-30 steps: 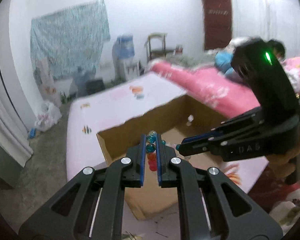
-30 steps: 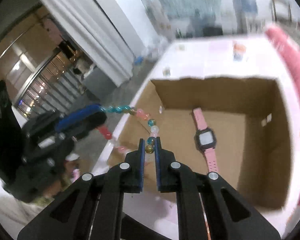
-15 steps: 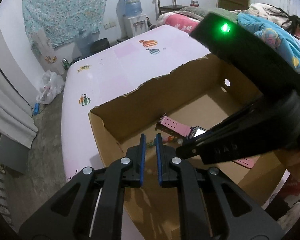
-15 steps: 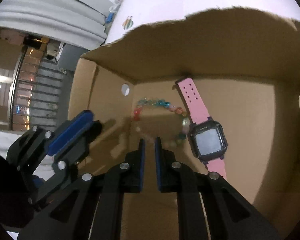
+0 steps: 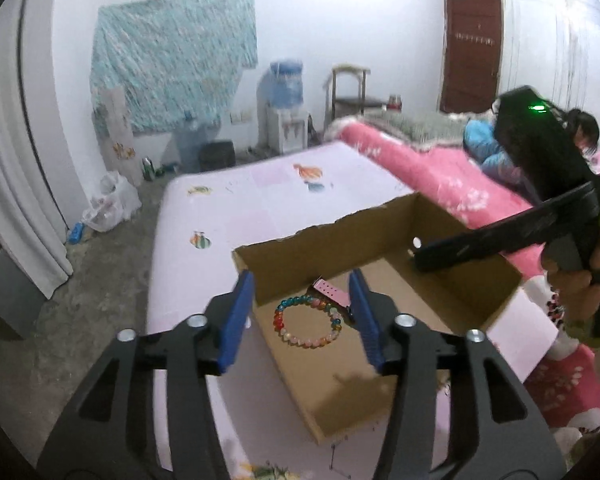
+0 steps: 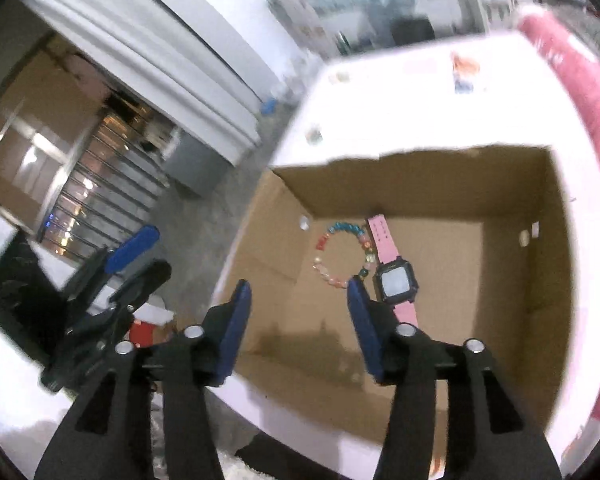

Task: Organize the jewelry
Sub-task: 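Withdraw the right tool from the box back over the table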

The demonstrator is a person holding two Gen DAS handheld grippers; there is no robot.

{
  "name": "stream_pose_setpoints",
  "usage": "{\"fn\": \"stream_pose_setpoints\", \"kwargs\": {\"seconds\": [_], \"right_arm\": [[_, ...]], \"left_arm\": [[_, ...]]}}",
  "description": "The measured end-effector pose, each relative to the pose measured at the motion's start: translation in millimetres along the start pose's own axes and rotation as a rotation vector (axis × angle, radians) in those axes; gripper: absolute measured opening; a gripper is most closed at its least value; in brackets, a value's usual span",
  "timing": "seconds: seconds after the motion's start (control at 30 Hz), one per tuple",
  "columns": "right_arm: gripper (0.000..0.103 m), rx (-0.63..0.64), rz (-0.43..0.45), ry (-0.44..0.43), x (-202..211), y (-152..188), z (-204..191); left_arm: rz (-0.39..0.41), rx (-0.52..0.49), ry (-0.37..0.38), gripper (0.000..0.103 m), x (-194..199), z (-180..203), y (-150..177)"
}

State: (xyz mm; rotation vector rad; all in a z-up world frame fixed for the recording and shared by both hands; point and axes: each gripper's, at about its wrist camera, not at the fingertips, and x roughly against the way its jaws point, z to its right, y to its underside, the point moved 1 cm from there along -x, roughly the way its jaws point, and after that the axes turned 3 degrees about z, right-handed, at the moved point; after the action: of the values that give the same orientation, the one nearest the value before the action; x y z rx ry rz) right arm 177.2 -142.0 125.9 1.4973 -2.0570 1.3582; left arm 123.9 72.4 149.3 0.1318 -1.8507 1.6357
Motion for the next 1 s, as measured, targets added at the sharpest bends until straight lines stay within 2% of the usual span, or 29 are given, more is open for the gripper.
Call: {"fn": "stream_pose_setpoints", "kwargs": {"seconds": [0.07, 0.1, 0.17, 0.2, 0.27, 0.33, 0.47, 0.57, 0.73, 0.87, 1.0], "right_arm": [[0.062, 0.027, 0.052, -0.026, 28, 12, -1], [0.064, 0.04, 0.08, -0.035, 42, 22, -3], [0.073, 0.067, 0.149, -0.021, 74, 48, -4], [0.076, 0.074, 0.177, -0.01, 82, 59, -3], [0.084, 0.074, 0.221, 0.028, 96, 84, 1], [0.087, 0.033, 0.228, 0.106, 98, 111, 14], [0.088, -0.078, 0.154, 0.26, 77, 153, 48], [0.088, -0.138, 0.059, 0.44, 50, 176, 75], [0.088, -0.091, -0.033, 0.565, 23, 192, 93], [0.088, -0.041, -0.097, 0.618, 12, 195, 101], [0.095, 0.039, -0.099, 0.662, 7, 195, 98]], "left_arm": [[0.025, 0.01, 0.014, 0.059, 19, 1, 11], [0.03, 0.015, 0.02, 0.06, 26, 1, 15], [0.038, 0.027, 0.036, 0.07, 42, 4, 32], [0.035, 0.035, 0.045, 0.071, 46, 6, 42], [-0.003, 0.048, 0.074, 0.077, 46, 13, 61], [-0.066, 0.034, 0.091, 0.081, 37, 24, 80], [-0.211, -0.005, 0.083, 0.081, 4, 52, 123], [-0.285, -0.022, 0.098, 0.081, -21, 68, 144], [-0.346, -0.046, 0.084, 0.081, -54, 79, 163], [-0.389, 0.002, 0.07, 0.081, -67, 75, 171], [-0.406, 0.039, 0.076, 0.085, -73, 71, 176]]}}
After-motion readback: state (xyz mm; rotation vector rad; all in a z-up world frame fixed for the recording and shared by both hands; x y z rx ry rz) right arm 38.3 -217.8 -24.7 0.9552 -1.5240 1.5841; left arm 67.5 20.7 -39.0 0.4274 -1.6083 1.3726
